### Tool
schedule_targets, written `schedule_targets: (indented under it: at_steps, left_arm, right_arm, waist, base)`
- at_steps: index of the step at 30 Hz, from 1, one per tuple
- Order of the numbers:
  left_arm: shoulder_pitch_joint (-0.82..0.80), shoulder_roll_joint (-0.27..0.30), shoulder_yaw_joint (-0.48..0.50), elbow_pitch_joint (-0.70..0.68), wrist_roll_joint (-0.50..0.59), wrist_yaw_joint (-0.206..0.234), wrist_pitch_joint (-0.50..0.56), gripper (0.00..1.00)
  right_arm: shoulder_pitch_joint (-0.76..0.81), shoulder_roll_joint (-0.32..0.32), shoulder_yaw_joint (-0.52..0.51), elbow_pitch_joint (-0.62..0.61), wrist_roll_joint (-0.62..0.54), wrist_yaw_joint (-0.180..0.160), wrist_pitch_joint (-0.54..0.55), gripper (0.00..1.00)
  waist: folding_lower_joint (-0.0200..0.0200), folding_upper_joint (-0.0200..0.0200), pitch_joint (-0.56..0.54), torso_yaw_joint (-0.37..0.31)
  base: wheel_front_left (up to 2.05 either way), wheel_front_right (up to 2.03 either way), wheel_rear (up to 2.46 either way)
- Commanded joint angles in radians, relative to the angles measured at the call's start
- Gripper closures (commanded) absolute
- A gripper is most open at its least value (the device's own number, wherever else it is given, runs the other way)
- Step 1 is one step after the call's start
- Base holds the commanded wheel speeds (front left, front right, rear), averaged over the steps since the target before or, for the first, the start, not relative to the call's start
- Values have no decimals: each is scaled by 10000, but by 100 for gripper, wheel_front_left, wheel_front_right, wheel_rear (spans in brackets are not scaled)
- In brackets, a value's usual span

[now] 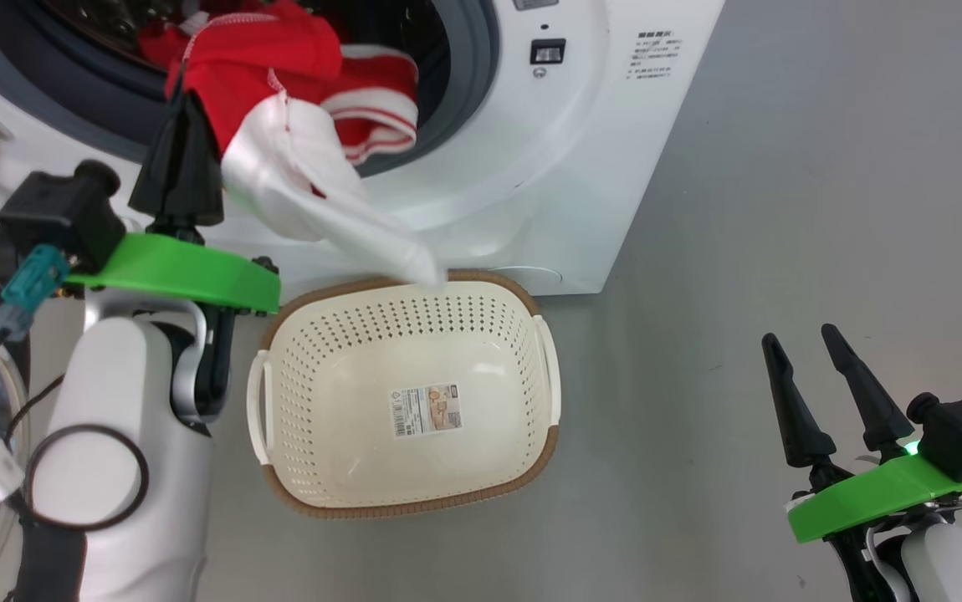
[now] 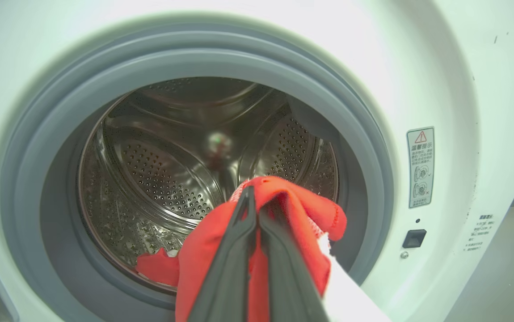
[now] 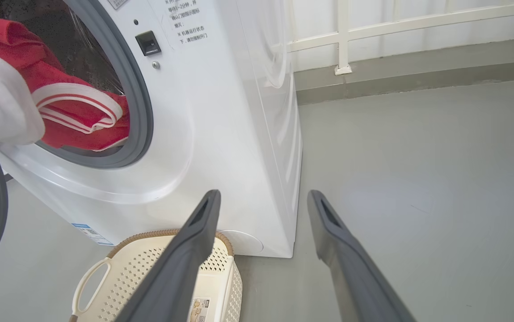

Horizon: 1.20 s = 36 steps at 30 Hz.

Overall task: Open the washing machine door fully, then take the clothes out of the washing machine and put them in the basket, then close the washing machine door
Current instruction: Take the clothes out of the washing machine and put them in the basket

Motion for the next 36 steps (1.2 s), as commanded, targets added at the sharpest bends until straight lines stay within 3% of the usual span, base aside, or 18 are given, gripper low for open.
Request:
schedule_targets:
  at_steps: [1,11,17,22,28,36]
  left_arm:
    - [235,241,347,-610,157,-103,-91,100]
    - [1049,193,201,-2603,-130,-16,-91,100]
    - [1696,191,-304,-2922,-282,161,-91,100]
    - [2179,190,-556,-2584,-336,240,-91,100]
    - [2812,190,-1039,-1294,-408,254,-91,100]
    - [2463,189,-1314,738,-280,93,-91,100]
  right_arm:
    - [137,-114,166,-223,-51,48,-65,0]
    - [202,-84,187,-265,-45,48,-65,0]
    - [178,-72,230,-281,-40,48,-65,0]
    - [91,-39,295,-313,-56,48,-65,0]
    - [-104,31,338,-365,-60,48,-65,0]
    - [-398,74,315,-456,-110,48,-65,0]
  waist:
    - [0,0,-112,68]
    - [0,0,-105,129]
    - [0,0,8,107]
    - [0,0,202,31]
    - [0,0,705,-96]
    - [0,0,1481,-179]
  base:
    - [0,0,0]
    - [0,0,0]
    - [0,0,0]
    - [0,0,0]
    - [0,0,0]
    - [0,0,0]
